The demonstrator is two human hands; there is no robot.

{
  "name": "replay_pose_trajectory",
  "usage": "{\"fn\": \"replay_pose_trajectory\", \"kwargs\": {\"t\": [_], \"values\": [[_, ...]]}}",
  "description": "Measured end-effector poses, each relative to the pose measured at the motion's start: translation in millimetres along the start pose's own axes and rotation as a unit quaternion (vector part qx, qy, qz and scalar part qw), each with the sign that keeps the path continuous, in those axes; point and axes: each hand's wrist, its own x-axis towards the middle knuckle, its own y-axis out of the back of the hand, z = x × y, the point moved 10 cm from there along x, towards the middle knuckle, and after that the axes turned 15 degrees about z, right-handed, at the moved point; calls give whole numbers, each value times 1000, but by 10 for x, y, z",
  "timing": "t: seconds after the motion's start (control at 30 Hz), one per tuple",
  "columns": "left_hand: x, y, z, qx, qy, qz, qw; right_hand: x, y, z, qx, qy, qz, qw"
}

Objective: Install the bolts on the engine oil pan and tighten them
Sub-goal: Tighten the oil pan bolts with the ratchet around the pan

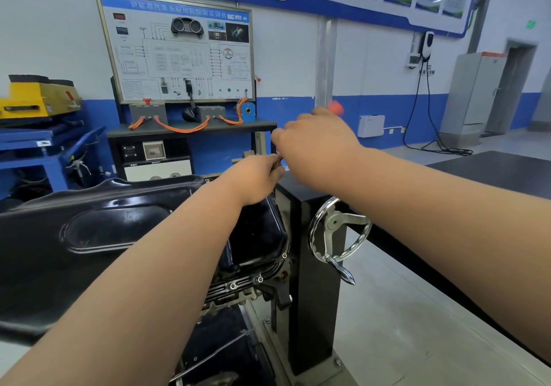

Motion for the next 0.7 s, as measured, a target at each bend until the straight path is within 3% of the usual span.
{"fn": "replay_pose_trajectory", "kwargs": {"t": [0.13, 0.17, 0.27, 0.4, 0.53, 0.63, 0.7], "values": [[-30, -2, -44, 14, 13, -19, 1000, -132, -282, 275, 138, -212, -90, 963], [-36, -13, -45, 16, 16, -29, 999, -141, -288, 254, 144, -216, -92, 961], [-44, -1, 30, 19, -11, -20, 1000, -87, -129, 78, 65, -104, -44, 992], [-16, -9, -14, 24, -8, -5, 1000, -42, 4, -7, 22, 16, 7, 1000], [1, -12, -50, -5, 15, -11, 1000, -87, -108, 189, 81, -100, -13, 992], [-3, -32, -76, -65, 43, -21, 997, -188, -311, 191, 179, -228, -76, 954], [-11, -32, -63, -54, 45, -25, 997, -147, -286, 173, 160, -214, -59, 962]]}}
